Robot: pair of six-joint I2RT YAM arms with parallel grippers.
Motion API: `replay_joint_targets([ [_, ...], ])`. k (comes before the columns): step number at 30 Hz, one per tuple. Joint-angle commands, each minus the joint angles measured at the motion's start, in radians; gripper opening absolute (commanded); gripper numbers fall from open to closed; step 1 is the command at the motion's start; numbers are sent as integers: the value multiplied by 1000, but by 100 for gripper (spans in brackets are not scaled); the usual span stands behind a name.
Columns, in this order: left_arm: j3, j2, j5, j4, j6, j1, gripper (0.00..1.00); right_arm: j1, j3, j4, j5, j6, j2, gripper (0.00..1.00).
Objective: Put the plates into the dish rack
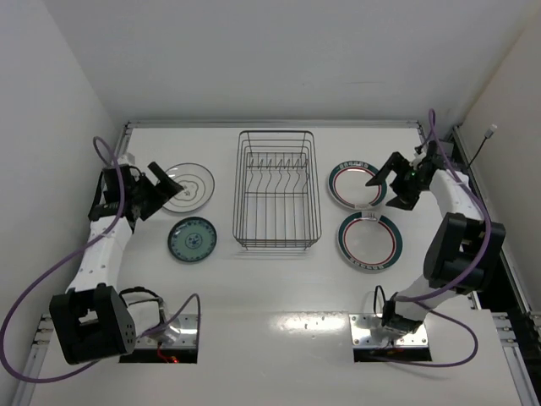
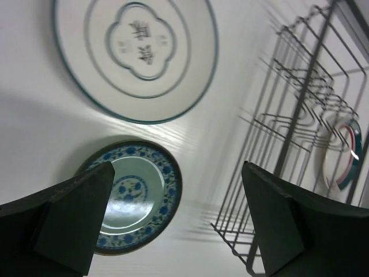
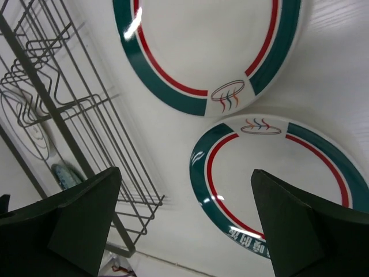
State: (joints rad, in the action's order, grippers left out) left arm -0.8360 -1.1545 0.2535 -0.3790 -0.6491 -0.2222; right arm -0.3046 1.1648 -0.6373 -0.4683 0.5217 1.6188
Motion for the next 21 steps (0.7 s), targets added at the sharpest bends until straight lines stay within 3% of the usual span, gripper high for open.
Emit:
replay_joint_targets([
  [1,-14,24,101,57,40,46,91,-28,45,24,69,-15,4,93],
  [4,4,24,174,83,66,64,91,-77,87,33,-8,-15,108,94],
  [7,26,24,199,94,84,75,91,-77,121,59,32,-25,173,91],
  [19,26,-34,230,84,124,75,91,-97,228,79,22,-58,444,73],
  [21,26,-34,230,84,124,75,91,-97,228,90,11,-58,473,65],
])
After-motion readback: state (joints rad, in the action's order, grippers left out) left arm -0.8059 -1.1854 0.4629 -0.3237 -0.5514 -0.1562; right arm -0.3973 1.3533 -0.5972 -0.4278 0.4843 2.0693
